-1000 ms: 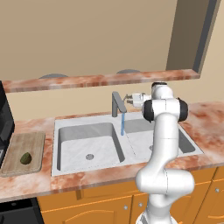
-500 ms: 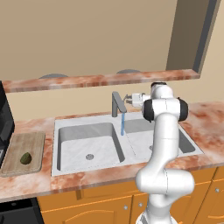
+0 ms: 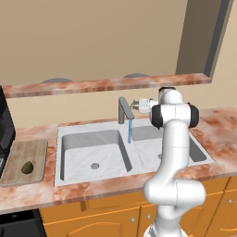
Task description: Pick the kiwi from the sink and place it on the cutting board to airdry. Then turn off the sink faucet.
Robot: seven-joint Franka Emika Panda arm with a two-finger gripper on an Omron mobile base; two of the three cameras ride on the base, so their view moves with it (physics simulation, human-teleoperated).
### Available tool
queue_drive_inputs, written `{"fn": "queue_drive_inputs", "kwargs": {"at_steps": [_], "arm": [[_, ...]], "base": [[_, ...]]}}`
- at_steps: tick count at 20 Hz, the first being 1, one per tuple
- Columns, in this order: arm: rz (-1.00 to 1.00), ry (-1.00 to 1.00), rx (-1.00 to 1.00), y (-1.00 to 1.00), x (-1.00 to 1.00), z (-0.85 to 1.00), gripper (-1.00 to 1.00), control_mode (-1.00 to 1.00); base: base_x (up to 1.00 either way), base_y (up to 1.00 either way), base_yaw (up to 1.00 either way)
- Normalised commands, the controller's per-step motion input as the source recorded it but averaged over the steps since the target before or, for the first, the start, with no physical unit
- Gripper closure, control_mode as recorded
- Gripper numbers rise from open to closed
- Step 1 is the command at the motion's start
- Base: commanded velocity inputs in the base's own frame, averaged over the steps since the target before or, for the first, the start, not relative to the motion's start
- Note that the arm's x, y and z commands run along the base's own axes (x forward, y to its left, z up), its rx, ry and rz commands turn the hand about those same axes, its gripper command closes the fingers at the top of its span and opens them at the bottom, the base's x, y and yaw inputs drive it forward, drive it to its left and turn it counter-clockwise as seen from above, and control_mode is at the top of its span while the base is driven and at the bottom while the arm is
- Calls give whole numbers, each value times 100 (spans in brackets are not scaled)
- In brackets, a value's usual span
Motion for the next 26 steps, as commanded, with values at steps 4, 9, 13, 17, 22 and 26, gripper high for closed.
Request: {"fn": "queue_drive_inputs", "kwargs": {"at_steps": [4,9,13,17,22,26], "arm": [[0,0,0,15,5,0,-100,-100],[0,0,0,26,3,2,-100,-100],[3,-2,0,34,10,16,-100,-100],[3,-2,0,43,12,15,-100,-100],[5,-3,0,50,15,15,-100,-100],[10,-4,-1,58,21,12,-100,-100]], "base": [[0,0,0],[0,0,0],[0,0,0],[0,0,0],[0,0,0],[0,0,0]]}}
